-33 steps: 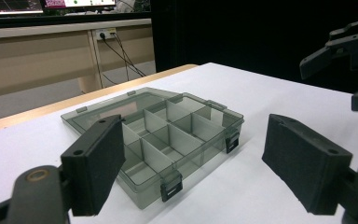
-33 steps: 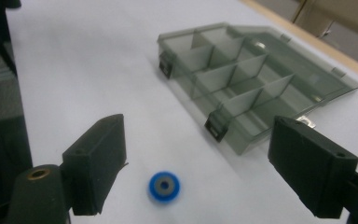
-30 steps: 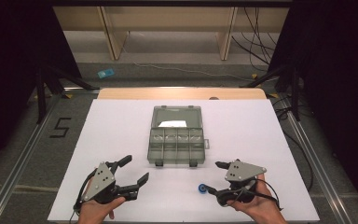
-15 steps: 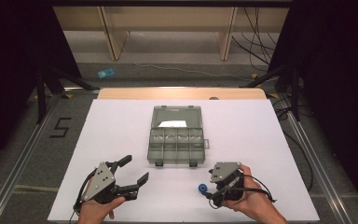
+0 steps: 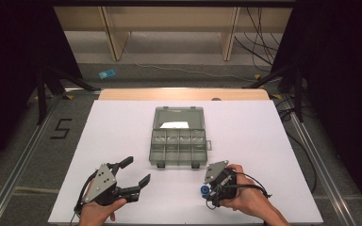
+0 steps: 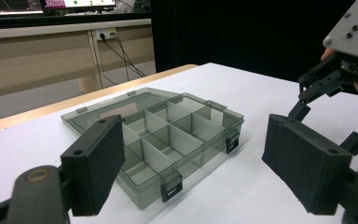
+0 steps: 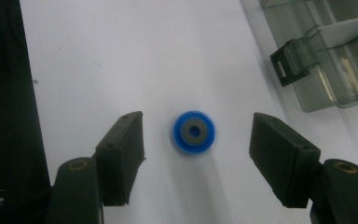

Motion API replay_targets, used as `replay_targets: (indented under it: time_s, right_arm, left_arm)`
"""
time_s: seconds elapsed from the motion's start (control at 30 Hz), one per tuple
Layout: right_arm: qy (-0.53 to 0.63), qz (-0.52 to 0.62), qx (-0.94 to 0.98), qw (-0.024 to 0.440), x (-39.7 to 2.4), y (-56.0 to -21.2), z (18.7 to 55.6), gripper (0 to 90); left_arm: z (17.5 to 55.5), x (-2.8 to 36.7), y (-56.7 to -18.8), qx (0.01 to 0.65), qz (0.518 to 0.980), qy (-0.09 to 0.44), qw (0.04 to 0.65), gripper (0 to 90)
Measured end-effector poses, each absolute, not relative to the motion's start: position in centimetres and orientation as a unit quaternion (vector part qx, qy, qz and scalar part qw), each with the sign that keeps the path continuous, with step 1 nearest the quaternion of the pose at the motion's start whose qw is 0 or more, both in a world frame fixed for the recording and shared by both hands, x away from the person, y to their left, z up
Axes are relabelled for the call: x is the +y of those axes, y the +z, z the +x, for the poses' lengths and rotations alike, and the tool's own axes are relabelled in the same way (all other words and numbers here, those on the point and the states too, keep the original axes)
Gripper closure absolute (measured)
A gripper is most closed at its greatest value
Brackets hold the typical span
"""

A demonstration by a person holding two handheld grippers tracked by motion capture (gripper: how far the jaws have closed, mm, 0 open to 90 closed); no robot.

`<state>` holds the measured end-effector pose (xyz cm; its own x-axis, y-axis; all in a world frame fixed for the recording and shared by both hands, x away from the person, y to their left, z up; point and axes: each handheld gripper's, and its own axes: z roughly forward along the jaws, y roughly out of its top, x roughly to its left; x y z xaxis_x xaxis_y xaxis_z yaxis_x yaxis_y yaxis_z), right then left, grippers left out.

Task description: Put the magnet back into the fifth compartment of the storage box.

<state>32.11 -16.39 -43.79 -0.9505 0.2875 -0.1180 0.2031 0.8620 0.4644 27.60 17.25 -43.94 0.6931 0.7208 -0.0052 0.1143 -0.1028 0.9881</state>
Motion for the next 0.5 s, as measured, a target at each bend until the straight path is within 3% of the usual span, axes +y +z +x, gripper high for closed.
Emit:
replay_targets:
  time_s: [0.5]
  right_arm:
    - [0.175,0.112,0.977,0.053,-14.9,-45.0,33.6,46.2]
  left_arm:
    - [27.6,17.3,-43.9,0.299,0.698,0.253,0.599,20.0]
